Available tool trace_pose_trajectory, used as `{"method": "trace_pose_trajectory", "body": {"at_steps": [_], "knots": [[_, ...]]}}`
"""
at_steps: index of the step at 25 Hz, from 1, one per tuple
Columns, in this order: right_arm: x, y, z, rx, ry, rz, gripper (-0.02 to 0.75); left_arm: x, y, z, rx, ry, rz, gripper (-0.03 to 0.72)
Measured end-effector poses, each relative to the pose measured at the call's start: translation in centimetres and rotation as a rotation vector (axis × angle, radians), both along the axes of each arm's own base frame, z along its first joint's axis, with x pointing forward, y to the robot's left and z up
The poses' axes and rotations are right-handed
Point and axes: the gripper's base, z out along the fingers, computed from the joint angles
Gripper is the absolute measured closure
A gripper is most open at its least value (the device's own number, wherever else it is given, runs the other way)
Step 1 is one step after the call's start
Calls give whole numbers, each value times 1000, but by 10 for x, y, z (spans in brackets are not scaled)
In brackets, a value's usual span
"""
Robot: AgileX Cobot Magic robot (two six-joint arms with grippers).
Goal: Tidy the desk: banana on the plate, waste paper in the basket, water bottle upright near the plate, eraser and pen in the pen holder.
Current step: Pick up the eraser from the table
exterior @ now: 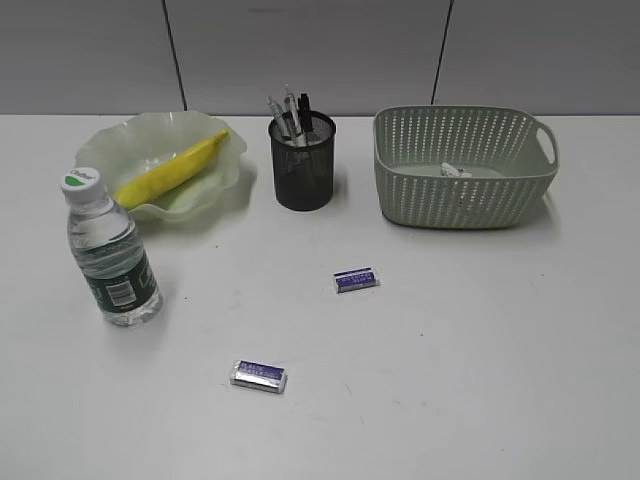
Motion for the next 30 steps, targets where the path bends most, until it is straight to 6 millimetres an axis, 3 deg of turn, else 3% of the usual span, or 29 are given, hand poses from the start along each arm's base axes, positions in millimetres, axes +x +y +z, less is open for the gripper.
{"method": "trace_pose_trajectory", "body": {"at_steps": [5, 10, 16, 20, 24, 30], "knots": [[35, 36, 19, -96, 44, 173, 450, -7, 4, -8, -53, -101, -18, 351], [97, 88, 35, -177, 192, 316, 450, -8, 1, -12, -41, -102, -49, 358], [166, 159, 40, -283, 279, 491, 450, -9, -1, -11, -25, -115, -95, 373], [190, 219, 17, -419, 312, 623, 450, -9, -1, -11, -24, -115, -97, 375], [196, 273, -20, -549, 350, 739, 416, -9, -1, -11, -25, -115, -98, 377], [213, 316, -85, -641, 472, 772, 379, -9, -1, -11, -25, -115, -98, 379]]}}
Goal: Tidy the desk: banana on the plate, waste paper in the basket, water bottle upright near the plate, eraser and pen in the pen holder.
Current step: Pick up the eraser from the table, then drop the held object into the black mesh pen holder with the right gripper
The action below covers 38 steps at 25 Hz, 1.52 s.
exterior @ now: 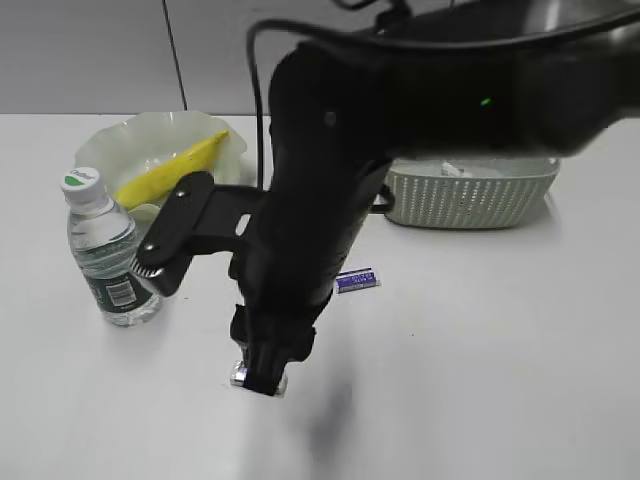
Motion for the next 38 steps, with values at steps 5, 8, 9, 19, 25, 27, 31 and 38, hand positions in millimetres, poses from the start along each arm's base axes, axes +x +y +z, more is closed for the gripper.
{"method": "trace_pose_trajectory", "body": {"at_steps": [5, 8, 9, 19, 25, 27, 31, 38], "knots": [[14, 18, -40, -50, 38, -13, 375, 0, 0, 0, 0, 0, 0, 379], [18, 25, -58, -71, 59, -31, 375, 0, 0, 0, 0, 0, 0, 379], [19, 26, -63, -79, 67, -45, 375, 0, 0, 0, 0, 0, 0, 379], [28, 30, -99, -144, 75, -113, 386, 0, 0, 0, -1, 0, -1, 379], [31, 32, -101, -159, 71, -140, 534, 0, 0, 0, -1, 0, -1, 379], [33, 35, -96, -159, 71, -141, 534, 0, 0, 0, -1, 0, -1, 379], [44, 44, -68, -107, 18, -192, 534, 0, 0, 0, -1, 0, -1, 379], [101, 24, 23, 125, -258, -451, 534, 0, 0, 0, -1, 0, -1, 379]]}}
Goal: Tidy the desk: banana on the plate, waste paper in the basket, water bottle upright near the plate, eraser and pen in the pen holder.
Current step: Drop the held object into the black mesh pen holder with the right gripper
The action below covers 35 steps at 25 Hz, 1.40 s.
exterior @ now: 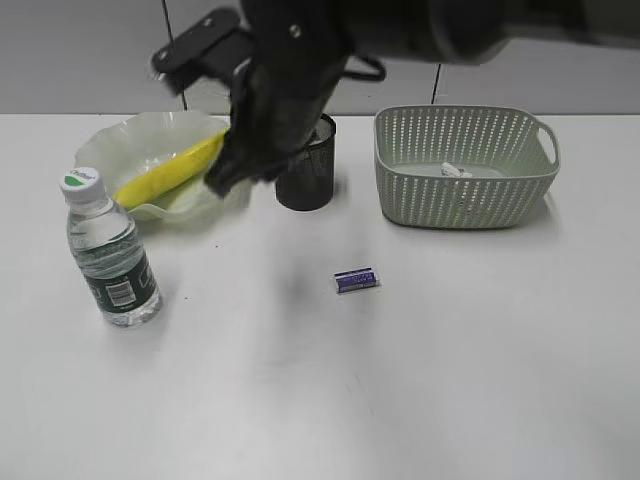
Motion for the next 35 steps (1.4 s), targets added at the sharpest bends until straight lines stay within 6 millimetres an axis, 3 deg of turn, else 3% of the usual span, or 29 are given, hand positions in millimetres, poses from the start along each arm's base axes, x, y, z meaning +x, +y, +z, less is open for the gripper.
{"method": "trace_pose_trajectory", "body": {"at_steps": [2, 6, 9, 13, 21, 24, 27, 30, 33, 35], "knots": [[24, -16, 13, 88, -58, -92, 534, 0, 0, 0, 0, 0, 0, 379], [64, -45, 20, 239, -134, -218, 534, 0, 0, 0, 0, 0, 0, 379], [85, -58, 18, 329, -192, -255, 534, 0, 0, 0, -1, 1, -1, 379], [102, -65, 1, 367, -214, -280, 534, 0, 0, 0, -1, 1, -1, 379], [112, -60, -43, 356, -188, -278, 527, 0, 0, 0, 0, 0, 0, 379], [113, -58, -49, 360, -188, -275, 456, 0, 0, 0, 0, 0, 0, 379], [115, -57, -46, 382, -209, -268, 376, 0, 0, 0, 0, 0, 0, 379], [117, -56, -39, 380, -211, -273, 351, 0, 0, 0, 0, 0, 0, 379], [113, -61, -21, 334, -178, -297, 344, 0, 0, 0, 0, 0, 0, 379], [104, -69, 2, 289, -145, -323, 344, 0, 0, 0, 0, 0, 0, 379]]}}
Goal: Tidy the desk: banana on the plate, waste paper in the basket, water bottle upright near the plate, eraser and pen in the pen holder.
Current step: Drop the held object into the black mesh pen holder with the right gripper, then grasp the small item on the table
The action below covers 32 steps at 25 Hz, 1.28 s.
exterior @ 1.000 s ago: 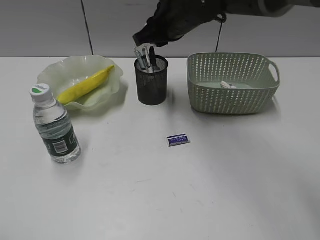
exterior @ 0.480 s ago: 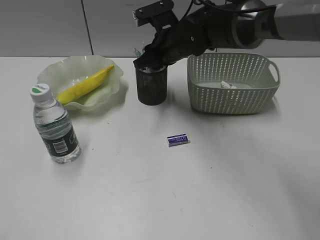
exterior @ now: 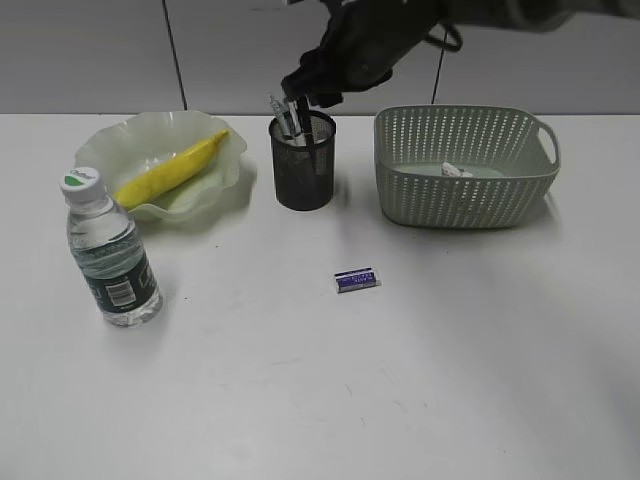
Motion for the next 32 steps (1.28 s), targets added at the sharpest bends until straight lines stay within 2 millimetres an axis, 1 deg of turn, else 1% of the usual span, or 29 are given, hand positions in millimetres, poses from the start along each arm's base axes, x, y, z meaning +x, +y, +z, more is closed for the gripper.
{"method": "trace_pose_trajectory", "body": {"at_steps": [4, 7, 9, 10, 12, 14, 15, 17, 20, 21, 23, 25, 28, 29, 32], "knots": [[-29, -24, 49, -111, 122, -44, 372, 0, 0, 0, 0, 0, 0, 379], [-55, -44, 73, -180, 186, -45, 415, 0, 0, 0, 0, 0, 0, 379], [-77, -58, 75, -208, 237, -48, 434, 0, 0, 0, 0, 0, 0, 379], [-89, -65, 80, -206, 248, -47, 440, 0, 0, 0, 0, 0, 0, 379], [-117, -81, 80, -208, 290, -44, 444, 0, 0, 0, 0, 0, 0, 379], [-148, -100, 87, -194, 303, -38, 449, 0, 0, 0, 0, 0, 0, 379], [-163, -109, 84, -200, 322, -36, 449, 0, 0, 0, 0, 0, 0, 379], [-197, -130, 87, -195, 330, -25, 449, 0, 0, 0, 0, 0, 0, 379], [-245, -160, 78, -194, 355, -18, 449, 0, 0, 0, 0, 0, 0, 379], [-260, -170, 78, -183, 343, -16, 450, 0, 0, 0, 0, 0, 0, 379], [-290, -189, 69, -175, 339, -15, 450, 0, 0, 0, 0, 0, 0, 379], [-319, -208, 64, -142, 291, -14, 450, 0, 0, 0, 0, 0, 0, 379], [-353, -230, 54, -85, 207, -12, 450, 0, 0, 0, 0, 0, 0, 379], [-361, -236, 51, -66, 179, -11, 450, 0, 0, 0, 1, 1, 0, 379], [-388, -253, 53, 41, 26, -5, 450, 5, -4, 1, 15, 26, -5, 379]]}}
